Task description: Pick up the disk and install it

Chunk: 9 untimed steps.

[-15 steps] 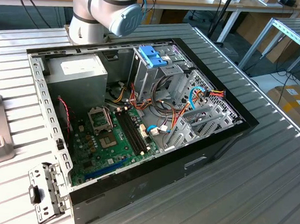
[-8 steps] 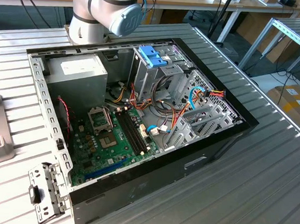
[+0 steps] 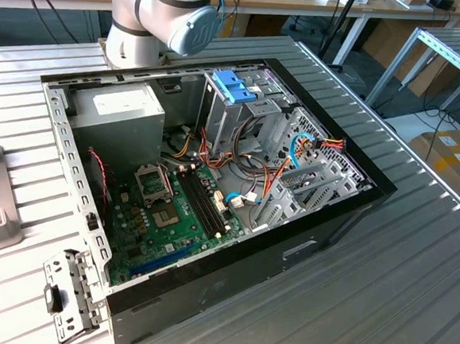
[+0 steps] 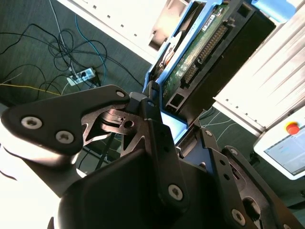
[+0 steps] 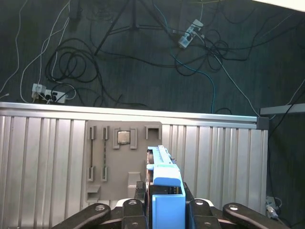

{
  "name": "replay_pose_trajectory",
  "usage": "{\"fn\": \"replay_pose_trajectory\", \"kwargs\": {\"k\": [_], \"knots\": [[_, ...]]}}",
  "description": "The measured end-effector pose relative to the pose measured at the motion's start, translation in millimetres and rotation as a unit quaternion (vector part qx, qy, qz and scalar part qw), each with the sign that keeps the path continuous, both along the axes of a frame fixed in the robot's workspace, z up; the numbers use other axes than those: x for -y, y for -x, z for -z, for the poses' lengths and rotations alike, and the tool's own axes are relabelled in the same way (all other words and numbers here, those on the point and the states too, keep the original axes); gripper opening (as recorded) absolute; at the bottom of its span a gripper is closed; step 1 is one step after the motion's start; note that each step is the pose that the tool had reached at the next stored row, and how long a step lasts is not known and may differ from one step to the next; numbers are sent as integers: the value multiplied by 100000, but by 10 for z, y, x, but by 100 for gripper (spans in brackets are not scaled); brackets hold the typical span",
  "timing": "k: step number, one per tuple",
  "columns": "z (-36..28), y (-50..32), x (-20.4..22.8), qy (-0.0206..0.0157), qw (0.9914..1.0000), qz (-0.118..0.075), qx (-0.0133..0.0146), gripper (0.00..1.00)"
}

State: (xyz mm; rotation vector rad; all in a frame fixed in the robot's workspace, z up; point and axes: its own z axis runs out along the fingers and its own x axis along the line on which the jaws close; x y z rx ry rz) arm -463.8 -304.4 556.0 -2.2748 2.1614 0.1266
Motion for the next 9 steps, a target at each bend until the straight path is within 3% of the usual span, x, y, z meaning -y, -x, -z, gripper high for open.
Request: {"fn": "replay_pose_trajectory", "kwargs": {"k": [9], "knots": [[18,-20,5,-1,100000,-1,4,37]]}}
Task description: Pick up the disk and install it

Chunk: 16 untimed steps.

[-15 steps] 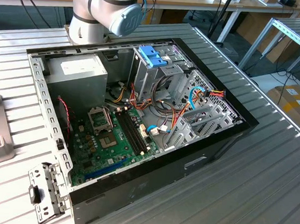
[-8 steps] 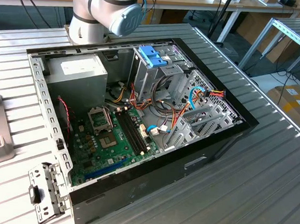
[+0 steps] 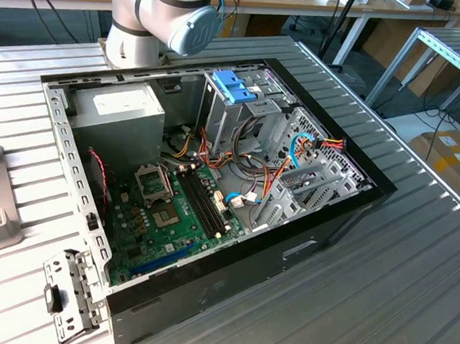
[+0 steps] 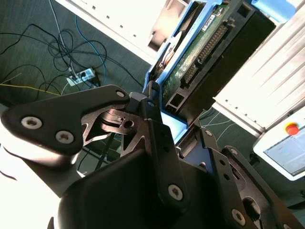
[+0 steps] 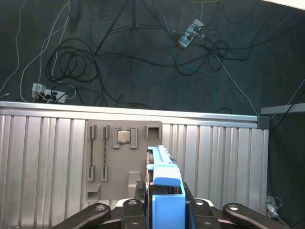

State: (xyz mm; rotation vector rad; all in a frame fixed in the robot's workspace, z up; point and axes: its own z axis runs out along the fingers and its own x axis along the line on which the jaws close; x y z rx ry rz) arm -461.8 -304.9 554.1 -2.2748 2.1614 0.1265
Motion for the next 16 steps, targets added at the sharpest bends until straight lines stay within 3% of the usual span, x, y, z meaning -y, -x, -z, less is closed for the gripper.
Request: {"fn": "replay_pose_trajectory", "kwargs": {"k": [16], "knots": [[24,-34,14,-1,100000,-1,-1,37]]}}
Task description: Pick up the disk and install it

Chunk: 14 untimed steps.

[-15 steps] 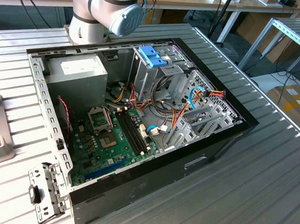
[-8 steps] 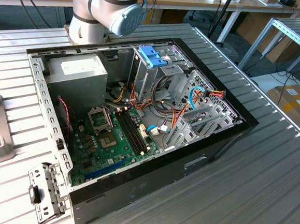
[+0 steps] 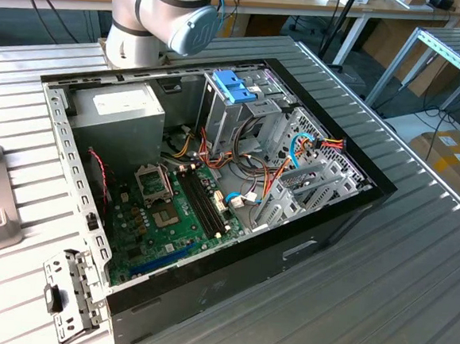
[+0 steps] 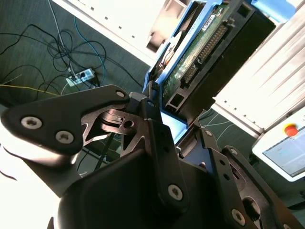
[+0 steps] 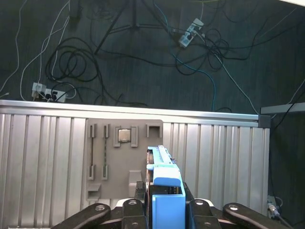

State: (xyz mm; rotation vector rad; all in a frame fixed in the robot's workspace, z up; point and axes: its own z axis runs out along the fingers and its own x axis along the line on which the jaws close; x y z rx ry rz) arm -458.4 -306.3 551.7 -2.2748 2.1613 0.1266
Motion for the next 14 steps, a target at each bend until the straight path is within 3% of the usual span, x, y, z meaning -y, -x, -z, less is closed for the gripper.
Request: {"fn": "replay_pose_trajectory", "kwargs": {"k": [14], "knots": [[20,-18,15,0,100000,2,0,37]]}}
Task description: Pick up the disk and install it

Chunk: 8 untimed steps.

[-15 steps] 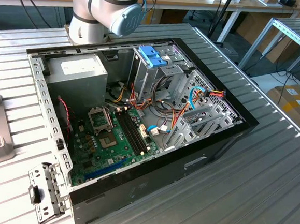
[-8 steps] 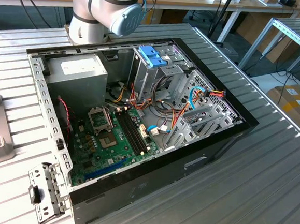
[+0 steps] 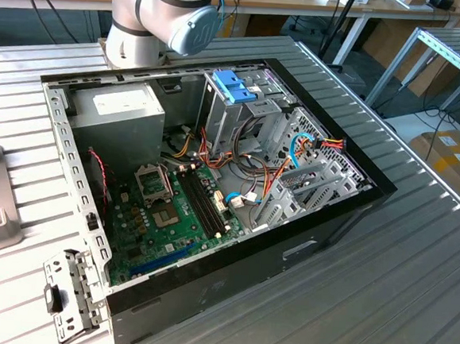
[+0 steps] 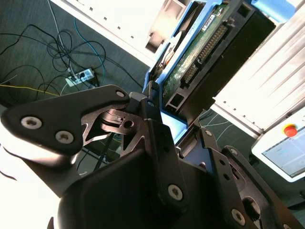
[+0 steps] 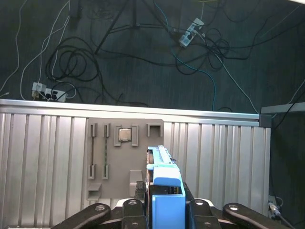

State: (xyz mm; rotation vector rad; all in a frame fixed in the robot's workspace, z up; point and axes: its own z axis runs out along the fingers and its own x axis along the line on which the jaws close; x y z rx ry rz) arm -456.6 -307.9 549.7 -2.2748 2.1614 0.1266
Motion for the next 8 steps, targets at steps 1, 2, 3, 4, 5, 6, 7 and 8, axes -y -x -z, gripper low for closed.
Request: {"fn": "replay_pose_trajectory", "kwargs": {"k": [1,2,3,4,5,6,7,8], "knots": [[1,-2,1,3,100000,0,-5,37],[3,-3,3,1,100000,0,-2,37],[4,-3,3,0,100000,1,0,37],[5,-4,4,2,100000,-1,-4,37],[7,-6,6,1,100000,-1,-3,37],[8,-7,9,2,100000,-1,-4,37],[9,-8,10,1,100000,0,-2,37],[10,-10,11,2,100000,-2,-3,37]]}}
